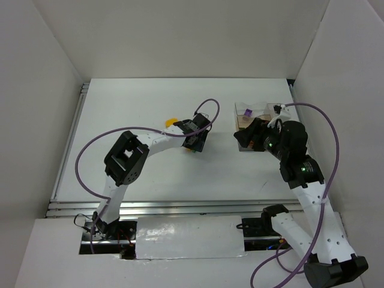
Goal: Sort the legos into containers by color
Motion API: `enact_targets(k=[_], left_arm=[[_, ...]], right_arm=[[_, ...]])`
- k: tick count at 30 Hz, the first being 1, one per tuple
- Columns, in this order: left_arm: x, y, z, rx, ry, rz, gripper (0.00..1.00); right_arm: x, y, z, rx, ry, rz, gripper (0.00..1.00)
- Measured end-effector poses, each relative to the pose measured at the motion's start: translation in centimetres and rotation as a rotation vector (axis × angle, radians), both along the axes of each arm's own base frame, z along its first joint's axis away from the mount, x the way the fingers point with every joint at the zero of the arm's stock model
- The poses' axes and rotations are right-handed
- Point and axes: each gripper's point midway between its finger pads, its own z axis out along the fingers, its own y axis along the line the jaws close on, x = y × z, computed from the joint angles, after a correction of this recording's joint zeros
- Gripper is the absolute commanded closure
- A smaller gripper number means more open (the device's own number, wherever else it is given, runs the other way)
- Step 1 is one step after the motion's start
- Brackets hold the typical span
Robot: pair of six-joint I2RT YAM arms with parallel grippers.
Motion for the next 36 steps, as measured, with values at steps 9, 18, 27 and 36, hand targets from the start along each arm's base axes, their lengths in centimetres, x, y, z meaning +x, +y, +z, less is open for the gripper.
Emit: enact_targets(k=[9,18,27,36], left_arm=[[0.5,-0.7,-0.5,-0.047,-0.043,-0.032,1.0],[-8.8,2.5,5.9,-0.304,-0.168,-0.215,1.0],[-15.1,-0.9,16.7,-0.606,-0.506,-0.511,1.0],[-16.9,-0.6,18.5,-0.6,-0.577,-0.594,1.0]], right_arm=[[-0.8,0.2,-0.3,0.01,-0.004,0.02,0.22],[-1.5,2.3,-2.3,0.13,0.077,0.046,0.0],[-4.8,10.8,-3.4,0.182,0.169,0.223,0.08],[-6.2,14.8,-5.6,0.136,0.241,0.243,0.25]])
